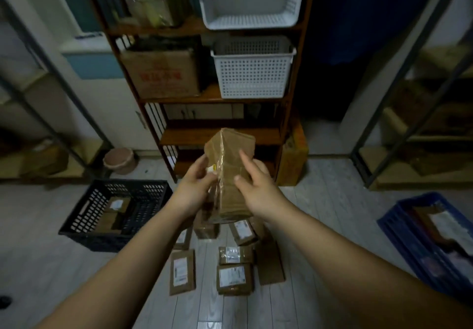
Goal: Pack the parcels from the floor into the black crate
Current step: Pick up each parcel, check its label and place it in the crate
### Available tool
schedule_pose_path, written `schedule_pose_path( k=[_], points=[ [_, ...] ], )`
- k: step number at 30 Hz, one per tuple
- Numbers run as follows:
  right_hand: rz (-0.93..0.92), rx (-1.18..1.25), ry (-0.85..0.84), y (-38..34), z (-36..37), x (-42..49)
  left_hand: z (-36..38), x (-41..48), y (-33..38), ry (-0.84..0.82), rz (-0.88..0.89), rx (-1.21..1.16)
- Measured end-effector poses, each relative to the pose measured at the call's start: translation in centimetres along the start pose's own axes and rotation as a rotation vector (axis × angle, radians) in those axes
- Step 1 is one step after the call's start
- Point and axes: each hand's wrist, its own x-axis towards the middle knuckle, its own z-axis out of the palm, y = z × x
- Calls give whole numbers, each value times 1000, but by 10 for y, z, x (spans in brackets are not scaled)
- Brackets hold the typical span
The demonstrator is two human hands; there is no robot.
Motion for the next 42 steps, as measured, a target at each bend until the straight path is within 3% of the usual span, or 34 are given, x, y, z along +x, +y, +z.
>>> schedule_pose_path(
  k=[4, 7, 11, 18, 23, 29, 32, 38, 42],
  points=[
    [22, -22, -34, -40, 2, -17, -17, -33, 30, 66, 27, 16],
    [-1, 108, -36, -61, 11, -24, -41, -48, 42, 121, 55, 21],
    [-37, 255, -80, -86, 48, -17, -91, -67, 50, -32, -29, -191],
    [-80, 276, -141, -129, 178, 23, -242, -69, 34, 23, 31, -190],
    [-101, 290, -76, -172, 276, 58, -368, -77, 31, -9, -30, -36],
    [-82, 303, 48, -201, 363, 100, -467, -70, 25, 40, -38, -14],
    [-56, 254, 90, -202, 388, 126, -501, -53, 16, 123, -52, -84],
    [-74, 114, 114, -193, 419, 190, -545, 19, 13, 514, 8, -159],
    [-104, 74, 116, -189, 443, 245, -576, 74, 11, 546, 2, -77]
  ],
)
